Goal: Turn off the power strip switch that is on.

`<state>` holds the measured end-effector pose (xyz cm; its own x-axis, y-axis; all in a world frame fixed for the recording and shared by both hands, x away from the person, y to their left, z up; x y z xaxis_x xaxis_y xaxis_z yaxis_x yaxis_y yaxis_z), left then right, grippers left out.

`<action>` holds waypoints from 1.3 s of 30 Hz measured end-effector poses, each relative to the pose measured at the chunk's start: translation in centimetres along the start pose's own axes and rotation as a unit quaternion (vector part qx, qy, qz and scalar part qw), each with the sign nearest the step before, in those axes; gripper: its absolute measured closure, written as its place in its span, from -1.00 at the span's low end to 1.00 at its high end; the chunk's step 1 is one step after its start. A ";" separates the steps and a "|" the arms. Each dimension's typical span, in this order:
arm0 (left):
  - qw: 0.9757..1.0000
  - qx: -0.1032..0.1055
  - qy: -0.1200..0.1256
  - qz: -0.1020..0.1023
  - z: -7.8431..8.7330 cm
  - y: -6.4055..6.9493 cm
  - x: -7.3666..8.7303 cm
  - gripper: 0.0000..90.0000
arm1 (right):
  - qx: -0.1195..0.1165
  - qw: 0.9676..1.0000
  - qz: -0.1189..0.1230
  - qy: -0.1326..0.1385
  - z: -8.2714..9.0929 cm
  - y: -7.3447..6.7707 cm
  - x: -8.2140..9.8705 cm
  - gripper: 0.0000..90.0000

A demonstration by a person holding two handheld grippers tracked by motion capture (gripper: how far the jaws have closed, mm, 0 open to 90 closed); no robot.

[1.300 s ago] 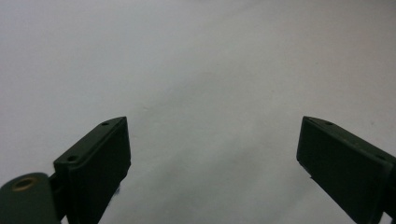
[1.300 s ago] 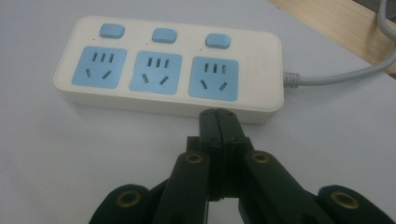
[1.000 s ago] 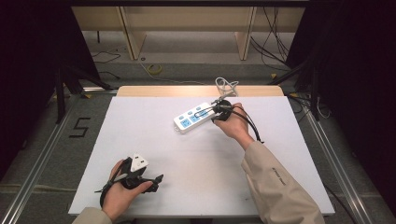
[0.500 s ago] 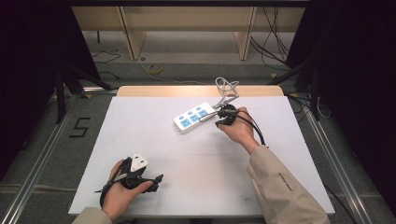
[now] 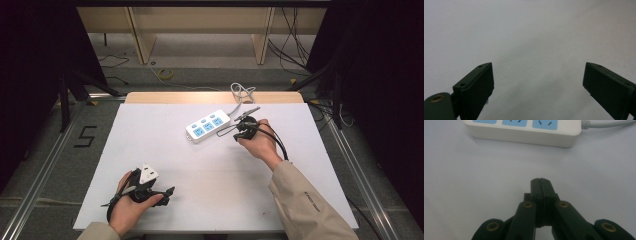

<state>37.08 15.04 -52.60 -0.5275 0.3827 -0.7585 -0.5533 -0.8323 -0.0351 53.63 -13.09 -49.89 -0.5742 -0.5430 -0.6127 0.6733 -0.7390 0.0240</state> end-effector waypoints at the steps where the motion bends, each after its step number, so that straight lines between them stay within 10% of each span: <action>1: 1.000 0.000 0.002 0.002 0.0 0.0 0.0 -0.79 | -0.001 1.000 0.000 0.001 0.1 0.0 0.1 1.00; 39: 1.000 0.001 0.003 0.006 -0.1 0.0 0.0 -0.79 | -0.017 1.000 0.020 -0.002 3.9 -2.3 5.6 1.00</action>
<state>37.14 14.98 -52.61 -0.5309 0.3700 -0.7624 -0.5480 -0.8362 -0.0242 47.06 -15.98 -50.34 -0.5485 -0.5738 -0.6082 0.7116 -0.7023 0.0210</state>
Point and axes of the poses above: each handheld gripper's, and its own axes: z roughly backward along the jaws, x roughly out of its underside, y roughly to its right, the point moved 7 cm from there along -z, roughly forward along the jaws, and after that the axes turned 2 degrees about y, right-handed, at the moved point
